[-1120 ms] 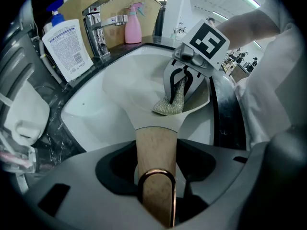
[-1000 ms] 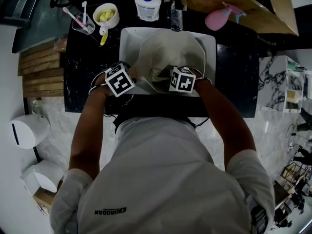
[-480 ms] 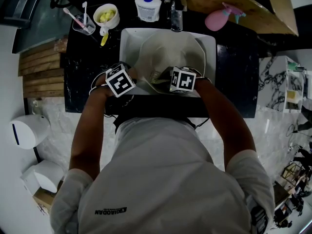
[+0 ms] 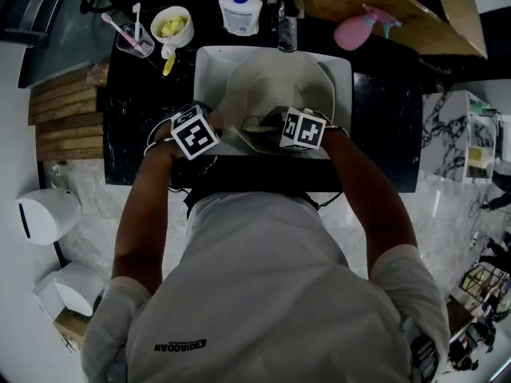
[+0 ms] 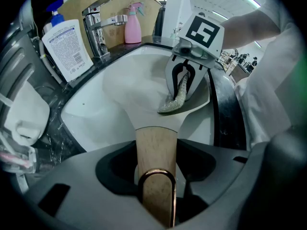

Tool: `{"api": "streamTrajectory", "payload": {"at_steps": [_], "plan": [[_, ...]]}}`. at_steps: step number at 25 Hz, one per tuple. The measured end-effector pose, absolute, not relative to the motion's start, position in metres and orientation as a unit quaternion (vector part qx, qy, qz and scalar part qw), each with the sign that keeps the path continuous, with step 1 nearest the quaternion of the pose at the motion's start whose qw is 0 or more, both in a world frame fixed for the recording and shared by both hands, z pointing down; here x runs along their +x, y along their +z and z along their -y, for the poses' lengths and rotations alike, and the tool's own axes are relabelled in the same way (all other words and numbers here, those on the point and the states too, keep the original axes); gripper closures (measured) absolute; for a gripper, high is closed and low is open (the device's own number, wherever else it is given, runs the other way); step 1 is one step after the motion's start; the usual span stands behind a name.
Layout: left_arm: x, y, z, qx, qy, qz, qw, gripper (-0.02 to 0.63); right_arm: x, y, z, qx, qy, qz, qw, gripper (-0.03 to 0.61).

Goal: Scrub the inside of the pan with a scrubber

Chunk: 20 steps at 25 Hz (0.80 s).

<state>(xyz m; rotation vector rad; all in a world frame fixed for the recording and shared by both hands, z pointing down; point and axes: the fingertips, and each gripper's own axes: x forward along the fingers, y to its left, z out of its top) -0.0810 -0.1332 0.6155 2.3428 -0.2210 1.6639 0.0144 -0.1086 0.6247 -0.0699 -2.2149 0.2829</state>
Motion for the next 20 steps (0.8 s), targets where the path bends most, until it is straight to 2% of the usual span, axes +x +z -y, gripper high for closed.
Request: {"api": "streamTrajectory", "payload": {"at_steps": [7, 14, 20], "plan": [[-0.081, 0.616, 0.133, 0.806, 0.572, 0.077, 0.128, 0.368, 0.045, 0.609, 0.147, 0.063, 0.082, 0.897, 0.43, 0.485], [-0.081, 0.615, 0.133, 0.807, 0.572, 0.076, 0.129, 0.368, 0.093, 0.609, 0.213, 0.189, 0.023, 0.849, 0.493, 0.485], [-0.081, 0.615, 0.133, 0.806, 0.572, 0.075, 0.131, 0.368, 0.111, 0.62, 0.243, 0.212, -0.051, 0.797, 0.563, 0.486]]}}
